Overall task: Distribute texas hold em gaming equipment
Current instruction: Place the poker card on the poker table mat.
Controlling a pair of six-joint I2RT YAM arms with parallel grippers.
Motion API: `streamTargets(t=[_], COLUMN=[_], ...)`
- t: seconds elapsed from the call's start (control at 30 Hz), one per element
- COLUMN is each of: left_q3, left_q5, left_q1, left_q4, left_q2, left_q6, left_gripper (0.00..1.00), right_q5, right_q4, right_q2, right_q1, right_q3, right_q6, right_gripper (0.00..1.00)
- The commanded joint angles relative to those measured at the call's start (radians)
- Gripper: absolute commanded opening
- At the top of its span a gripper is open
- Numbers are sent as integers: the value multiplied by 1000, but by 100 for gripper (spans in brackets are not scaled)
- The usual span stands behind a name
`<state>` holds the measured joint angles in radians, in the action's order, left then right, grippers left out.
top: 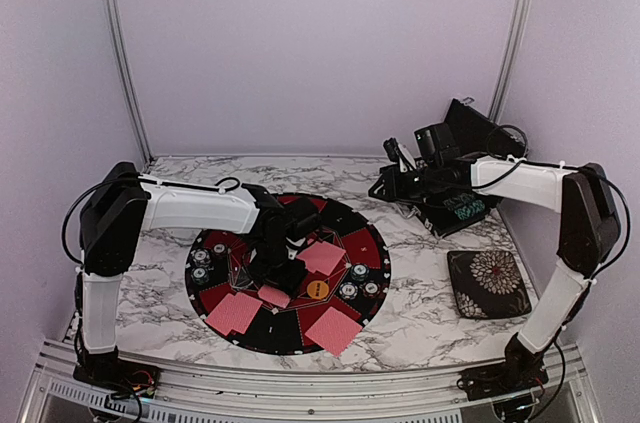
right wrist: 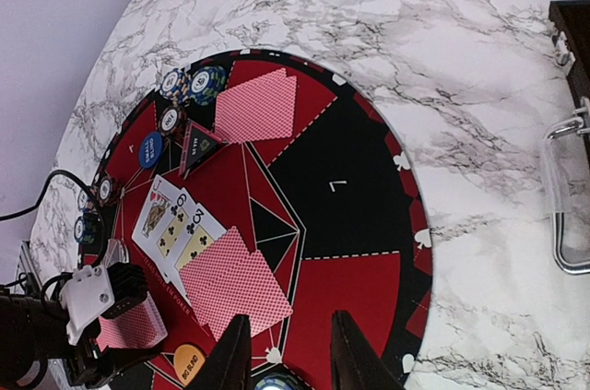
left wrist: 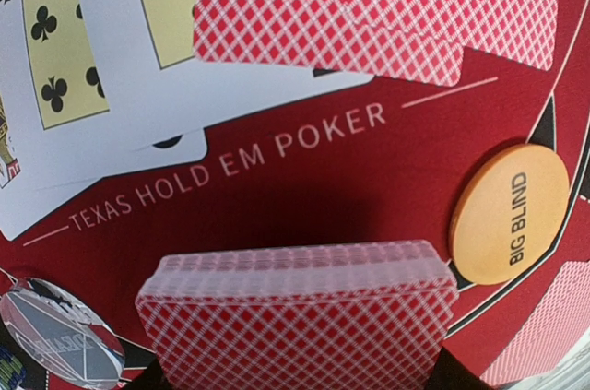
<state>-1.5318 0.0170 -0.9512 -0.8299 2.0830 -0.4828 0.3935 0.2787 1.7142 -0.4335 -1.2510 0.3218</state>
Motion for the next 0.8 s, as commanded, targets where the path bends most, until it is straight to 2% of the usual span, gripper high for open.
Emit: streamTargets(t=[0.0, 0.77], left_q3=[19, 21], left_q5=[-11, -6], left_q1=[-6, -21], left_q4=[23, 37], left_q2=[14, 38], left_q6=[-4, -5], left_gripper=[50, 54], right_q5=[10, 17], right_q4=[-27, -31], right_q2=[-25, -25], right_q1=[10, 10], right_q3=[-1, 0], right_q6=[-1, 2], right_gripper=[28, 28])
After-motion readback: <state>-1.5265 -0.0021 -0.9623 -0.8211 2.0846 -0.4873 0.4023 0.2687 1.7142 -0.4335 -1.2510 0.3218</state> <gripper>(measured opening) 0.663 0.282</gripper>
